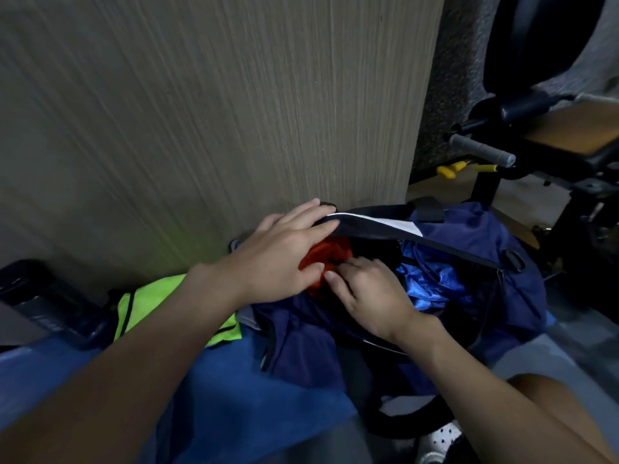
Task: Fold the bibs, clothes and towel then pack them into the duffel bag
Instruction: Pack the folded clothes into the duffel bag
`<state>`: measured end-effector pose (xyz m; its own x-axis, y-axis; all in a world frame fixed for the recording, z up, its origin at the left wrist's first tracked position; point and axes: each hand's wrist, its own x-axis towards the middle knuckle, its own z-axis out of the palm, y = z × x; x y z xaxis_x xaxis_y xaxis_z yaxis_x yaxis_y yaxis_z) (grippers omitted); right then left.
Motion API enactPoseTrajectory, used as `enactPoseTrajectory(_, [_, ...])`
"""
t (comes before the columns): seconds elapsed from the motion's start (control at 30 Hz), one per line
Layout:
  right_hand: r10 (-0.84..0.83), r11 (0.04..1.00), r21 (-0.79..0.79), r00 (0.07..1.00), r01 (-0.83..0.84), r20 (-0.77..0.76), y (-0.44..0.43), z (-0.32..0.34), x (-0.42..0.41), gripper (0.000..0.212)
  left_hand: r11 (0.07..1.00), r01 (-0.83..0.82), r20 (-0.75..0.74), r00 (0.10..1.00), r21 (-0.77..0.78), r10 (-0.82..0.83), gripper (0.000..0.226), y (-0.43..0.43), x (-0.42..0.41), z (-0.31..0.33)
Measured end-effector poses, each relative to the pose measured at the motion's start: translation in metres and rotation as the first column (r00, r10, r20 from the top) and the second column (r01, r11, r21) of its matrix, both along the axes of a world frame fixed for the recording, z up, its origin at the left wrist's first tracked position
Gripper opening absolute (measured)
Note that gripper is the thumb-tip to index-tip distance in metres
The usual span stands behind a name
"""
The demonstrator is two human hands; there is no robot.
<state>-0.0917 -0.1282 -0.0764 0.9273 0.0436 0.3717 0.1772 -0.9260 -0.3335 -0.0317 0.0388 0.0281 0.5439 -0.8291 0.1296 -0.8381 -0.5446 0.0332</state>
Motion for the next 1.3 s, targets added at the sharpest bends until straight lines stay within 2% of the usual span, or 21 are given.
enactPoseTrajectory(0.13, [0.065, 0.986, 0.143, 0.992, -0.08, 0.108, 0.016, 0.02, -0.02, 0.046, 0.975, -0.038, -0.111, 0.994, -0.217, 0.014, 0.056, 0.025, -0.014, -0.017])
enactPoseTrajectory(0.2, [0.109, 0.976, 0.169, 0.981, -0.136, 0.158, 0.032, 0.027, -0.025, 0.043, 0.925, -0.136, -0.216, 0.974, -0.356, 0.06, 0.052, 0.046, -0.017, -0.028])
enactPoseTrajectory(0.27, [0.177, 0.962, 0.179, 0.969, -0.207, 0.17, 0.051, 0.032, -0.025, 0.04, 0.864, -0.272, -0.312, 0.939, -0.423, 0.143, 0.05, 0.073, -0.02, -0.042])
enactPoseTrajectory(0.4, [0.33, 0.92, 0.199, 0.942, -0.337, 0.065, 0.103, 0.036, -0.011, 0.04, 0.732, -0.522, -0.412, 0.84, -0.439, 0.352, 0.046, 0.14, -0.016, -0.074])
enactPoseTrajectory(0.5, [0.415, 0.868, 0.296, 0.91, -0.398, 0.006, 0.143, 0.031, 0.007, 0.043, 0.614, -0.664, -0.46, 0.743, -0.426, 0.485, 0.045, 0.183, -0.008, -0.09])
enactPoseTrajectory(0.6, [0.457, 0.838, 0.38, 0.884, -0.392, -0.098, 0.174, 0.018, 0.029, 0.041, 0.542, -0.741, -0.451, 0.672, -0.397, 0.587, 0.037, 0.212, -0.003, -0.098])
enactPoseTrajectory(0.67, [0.454, 0.85, 0.392, 0.867, -0.353, -0.204, 0.192, 0.002, 0.051, 0.026, 0.513, -0.771, -0.411, 0.636, -0.377, 0.654, 0.034, 0.23, 0.003, -0.11])
enactPoseTrajectory(0.7, [0.42, 0.872, 0.378, 0.872, -0.311, -0.251, 0.198, -0.005, 0.063, 0.023, 0.511, -0.77, -0.394, 0.636, -0.383, 0.663, 0.037, 0.235, 0.006, -0.116])
enactPoseTrajectory(0.77, [0.299, 0.926, 0.326, 0.894, -0.189, -0.334, 0.207, -0.017, 0.087, 0.037, 0.536, -0.75, -0.369, 0.659, -0.388, 0.655, 0.042, 0.24, 0.014, -0.123])
enactPoseTrajectory(0.87, [0.129, 0.958, 0.287, 0.894, 0.0, -0.428, 0.214, -0.029, 0.119, 0.045, 0.631, -0.699, -0.315, 0.715, -0.336, 0.624, 0.059, 0.24, 0.029, -0.129])
enactPoseTrajectory(0.97, [0.019, 0.949, 0.287, 0.885, 0.131, -0.465, 0.213, -0.043, 0.147, 0.045, 0.667, -0.713, -0.292, 0.699, -0.215, 0.653, 0.055, 0.236, 0.04, -0.138])
enactPoseTrajectory(1.1, [0.0, 0.896, 0.388, 0.873, 0.217, -0.488, 0.213, -0.051, 0.167, 0.059, 0.682, -0.73, -0.318, 0.658, -0.044, 0.683, 0.062, 0.238, 0.043, -0.15])
enactPoseTrajectory(1.2, [-0.04, 0.858, 0.442, 0.891, 0.262, -0.452, 0.215, -0.051, 0.173, 0.052, 0.676, -0.735, -0.324, 0.652, -0.051, 0.685, 0.064, 0.24, 0.043, -0.153])
enactPoseTrajectory(1.3, [-0.042, 0.801, 0.516, 0.888, 0.304, -0.458, 0.215, -0.048, 0.173, 0.028, 0.673, -0.737, -0.327, 0.652, -0.061, 0.685, 0.064, 0.24, 0.043, -0.153])
